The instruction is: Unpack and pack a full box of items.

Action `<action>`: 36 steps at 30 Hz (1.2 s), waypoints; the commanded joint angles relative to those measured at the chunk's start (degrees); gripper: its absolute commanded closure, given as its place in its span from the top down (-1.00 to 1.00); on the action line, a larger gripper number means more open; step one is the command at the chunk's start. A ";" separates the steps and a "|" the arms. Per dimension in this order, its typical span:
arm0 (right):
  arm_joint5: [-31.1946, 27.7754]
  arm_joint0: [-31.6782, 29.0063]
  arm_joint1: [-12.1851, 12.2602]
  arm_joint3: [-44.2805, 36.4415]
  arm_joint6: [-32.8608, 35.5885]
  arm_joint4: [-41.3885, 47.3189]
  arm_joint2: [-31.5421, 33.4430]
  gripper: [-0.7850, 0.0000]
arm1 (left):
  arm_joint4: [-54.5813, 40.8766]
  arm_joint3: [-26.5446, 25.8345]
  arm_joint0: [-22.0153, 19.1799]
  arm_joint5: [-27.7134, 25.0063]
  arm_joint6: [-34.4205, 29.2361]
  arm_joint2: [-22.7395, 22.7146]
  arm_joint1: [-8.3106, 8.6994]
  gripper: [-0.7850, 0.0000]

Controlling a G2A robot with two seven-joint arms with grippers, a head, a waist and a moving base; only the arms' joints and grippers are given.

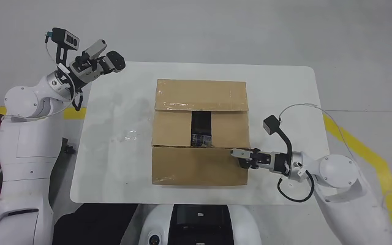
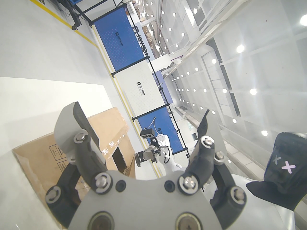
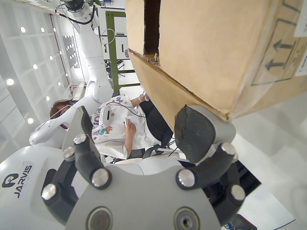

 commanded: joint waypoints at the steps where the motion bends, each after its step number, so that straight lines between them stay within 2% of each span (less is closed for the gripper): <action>1: 0.03 -0.02 0.04 0.13 -0.14 0.23 0.03 1.00 | 0.00 0.00 0.00 0.00 0.00 0.00 0.00 1.00; 12: 2.17 -0.58 0.59 -2.01 3.74 10.56 4.87 1.00 | 0.00 0.00 0.00 0.00 0.00 0.00 0.00 1.00; 19: 2.99 -0.54 0.62 -4.10 2.26 17.04 6.96 1.00 | 0.00 0.00 0.00 0.00 0.00 0.00 0.00 1.00; 24: 3.23 0.05 0.60 -5.06 2.31 18.26 5.37 1.00 | 0.00 0.00 0.00 0.00 0.00 0.00 0.00 1.00; 36: 8.56 0.50 0.51 -4.06 1.29 15.05 -3.02 1.00 | 0.00 0.00 0.00 0.00 0.00 0.00 0.00 1.00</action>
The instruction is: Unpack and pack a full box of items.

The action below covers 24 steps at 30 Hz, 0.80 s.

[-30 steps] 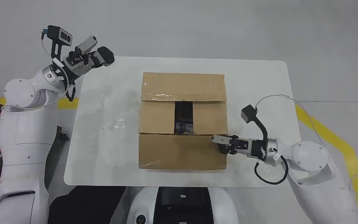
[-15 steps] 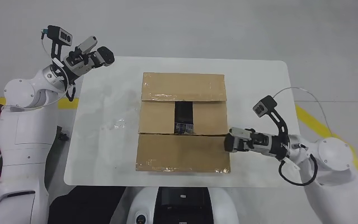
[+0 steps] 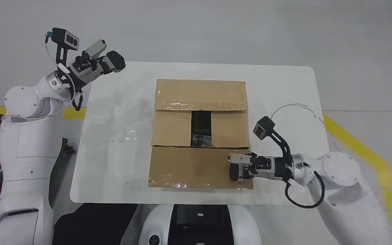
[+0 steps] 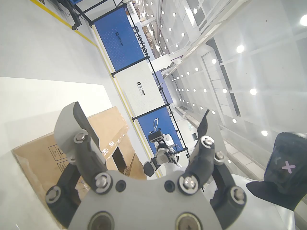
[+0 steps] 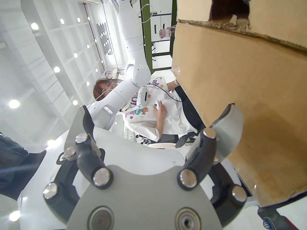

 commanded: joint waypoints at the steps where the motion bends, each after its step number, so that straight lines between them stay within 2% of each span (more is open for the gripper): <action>1: 0.20 -0.39 0.06 0.57 -0.22 -1.02 -0.68 1.00 | 0.00 0.00 0.00 0.00 0.00 0.00 0.00 1.00; 11: -3.76 -0.30 0.28 4.55 -3.44 -12.15 -4.78 1.00 | 0.00 0.00 0.00 0.00 0.00 0.00 0.00 1.00; 19: -6.15 -0.71 0.12 4.93 -6.78 -11.03 -4.93 1.00 | 0.00 0.00 0.00 0.00 0.00 0.00 0.00 1.00; 24: -5.61 -0.90 0.41 2.41 -4.15 -7.13 -2.57 1.00 | 0.00 0.00 0.00 0.00 0.00 0.00 0.00 1.00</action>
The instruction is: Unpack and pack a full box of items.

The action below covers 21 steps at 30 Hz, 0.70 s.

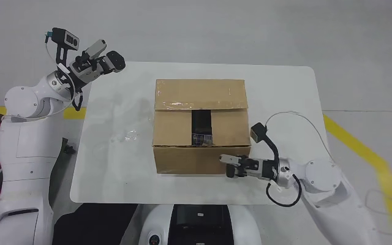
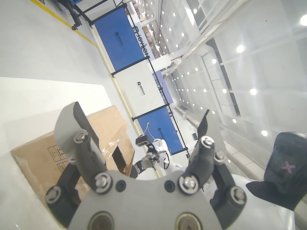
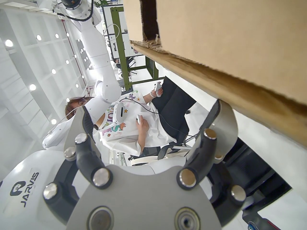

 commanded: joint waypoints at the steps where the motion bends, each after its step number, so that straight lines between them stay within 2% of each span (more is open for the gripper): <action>1: 0.31 0.21 0.13 -1.33 2.12 3.26 1.53 1.00 | 0.00 0.00 0.00 0.00 0.00 0.00 0.00 1.00; 5: 0.73 1.35 0.40 -2.65 5.48 9.33 5.08 1.00 | 0.00 0.00 0.00 0.00 0.00 0.00 0.00 1.00; 9: 0.69 3.96 0.41 0.30 4.67 14.73 8.34 1.00 | 0.00 0.00 0.00 0.00 0.00 0.00 0.00 1.00; 14: 0.03 7.95 0.48 5.56 0.33 13.20 10.36 1.00 | 0.00 0.00 0.00 0.00 0.00 0.00 0.00 1.00; 21: -2.19 11.74 0.85 13.97 -0.98 12.41 14.00 1.00 | 0.00 0.00 0.00 0.00 0.00 0.00 0.00 1.00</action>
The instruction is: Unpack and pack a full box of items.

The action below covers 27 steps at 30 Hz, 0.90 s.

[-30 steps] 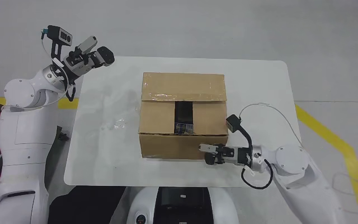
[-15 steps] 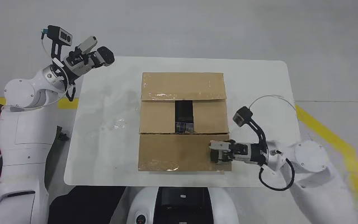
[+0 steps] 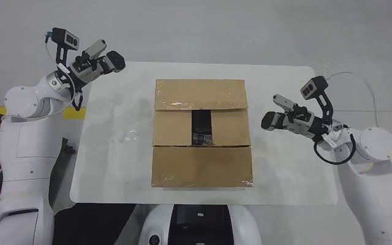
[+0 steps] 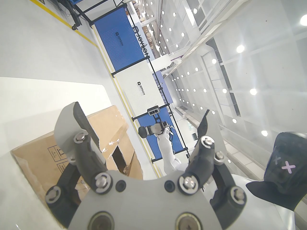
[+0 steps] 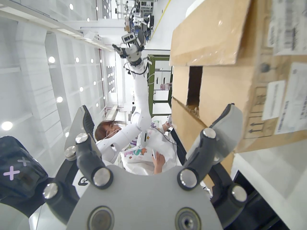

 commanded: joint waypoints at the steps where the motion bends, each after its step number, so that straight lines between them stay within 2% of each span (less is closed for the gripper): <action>1: -0.48 0.18 0.17 1.73 0.60 0.03 1.16 1.00 | 0.00 0.00 0.00 0.00 0.00 0.00 0.00 1.00; 12: -3.70 0.91 1.07 7.32 2.30 -3.23 5.02 1.00 | 0.00 0.00 0.00 0.00 0.00 0.00 0.00 1.00; 27: -3.89 1.29 1.10 7.48 2.44 -3.10 5.07 1.00 | 0.00 0.00 0.00 0.00 0.00 0.00 0.00 1.00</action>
